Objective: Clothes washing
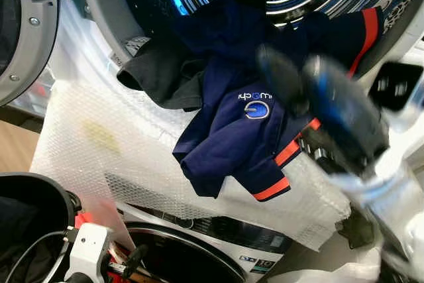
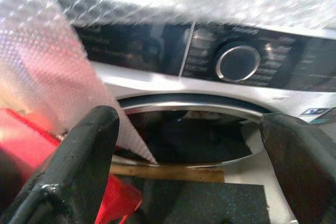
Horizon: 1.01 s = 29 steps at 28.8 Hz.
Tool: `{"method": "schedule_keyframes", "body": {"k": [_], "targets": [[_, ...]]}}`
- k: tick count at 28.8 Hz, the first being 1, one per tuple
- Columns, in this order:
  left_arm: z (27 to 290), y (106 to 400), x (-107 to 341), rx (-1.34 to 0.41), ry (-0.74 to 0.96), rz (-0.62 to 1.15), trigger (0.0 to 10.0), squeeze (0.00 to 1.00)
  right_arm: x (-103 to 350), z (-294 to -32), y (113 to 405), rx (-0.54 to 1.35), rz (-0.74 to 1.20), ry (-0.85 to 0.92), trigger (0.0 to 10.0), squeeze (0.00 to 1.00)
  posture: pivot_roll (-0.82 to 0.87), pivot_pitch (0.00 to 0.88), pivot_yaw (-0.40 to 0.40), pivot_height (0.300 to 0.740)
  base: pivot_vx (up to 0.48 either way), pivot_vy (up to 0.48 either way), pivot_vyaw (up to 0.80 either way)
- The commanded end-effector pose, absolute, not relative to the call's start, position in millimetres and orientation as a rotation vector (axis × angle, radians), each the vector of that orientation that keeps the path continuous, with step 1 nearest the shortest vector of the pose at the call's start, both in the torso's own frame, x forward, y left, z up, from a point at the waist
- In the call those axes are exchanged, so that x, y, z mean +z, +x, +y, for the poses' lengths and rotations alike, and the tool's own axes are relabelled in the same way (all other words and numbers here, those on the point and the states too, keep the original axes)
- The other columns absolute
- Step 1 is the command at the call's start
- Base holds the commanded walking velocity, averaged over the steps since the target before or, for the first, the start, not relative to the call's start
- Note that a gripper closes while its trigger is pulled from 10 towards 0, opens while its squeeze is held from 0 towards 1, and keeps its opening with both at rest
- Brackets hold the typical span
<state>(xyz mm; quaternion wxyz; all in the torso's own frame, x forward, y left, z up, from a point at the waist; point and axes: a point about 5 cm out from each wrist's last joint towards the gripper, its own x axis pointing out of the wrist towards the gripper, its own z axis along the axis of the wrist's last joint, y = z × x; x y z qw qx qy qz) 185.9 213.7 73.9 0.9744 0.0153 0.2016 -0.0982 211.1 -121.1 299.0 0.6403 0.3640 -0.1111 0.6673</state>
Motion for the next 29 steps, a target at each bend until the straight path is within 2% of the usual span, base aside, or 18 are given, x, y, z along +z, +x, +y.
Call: {"method": "schedule_keyframes", "body": {"k": [1, 6, 9, 13, 18, 21, 29], "targets": [[216.4, 185.3, 68.1, -0.168, 0.04, 0.41, 10.0, 0.0, 294.6, -131.5, 198.3, 1.501, -0.251, 0.81, 10.0, 0.0, 0.15, 0.109, -0.179, 0.74, 0.0, 0.0, 0.0], [216.9, 187.1, 58.6, -0.148, 0.025, 0.413, 10.0, 0.0, 268.0, -135.6, 191.8, 1.321, -0.129, 0.707, 10.0, 0.0, 0.13, 0.11, -0.18, 0.74, 0.0, 0.0, 0.0], [216.6, 189.6, 52.5, -0.131, 0.018, 0.417, 10.0, 0.0, 266.8, -140.1, 184.8, 1.31, -0.157, 0.884, 10.0, 0.0, 0.12, 0.109, -0.178, 0.74, 0.0, 0.0, 0.0], [218.0, 191.7, 49.3, -0.104, 0.014, 0.41, 10.0, 0.0, 263.4, -132.9, 184.6, 1.299, -0.133, 0.812, 10.0, 0.0, 0.12, 0.102, -0.175, 0.74, 0.0, 0.0, 0.0], [222.6, 192.2, 44.5, -0.088, 0.029, 0.408, 10.0, 0.0, 247.6, -121.4, 176.8, 1.385, -0.009, 0.592, 10.0, 0.0, 0.13, 0.096, -0.178, 0.74, 0.0, 0.0, 0.0], [222.3, 193.5, 42.8, -0.087, 0.031, 0.404, 10.0, 0.0, 236.7, -118.4, 182.2, 1.342, 0.061, 0.48, 10.0, 0.0, 0.13, 0.082, -0.178, 0.74, 0.0, 0.0, 0.0], [219.5, 196.0, 40.1, -0.094, 0.03, 0.394, 10.0, 0.0, 228.0, -122.3, 184.3, 1.316, 0.128, 0.395, 10.0, 0.0, 0.13, 0.071, -0.188, 0.74, 0.0, 0.0, 0.0]]}}
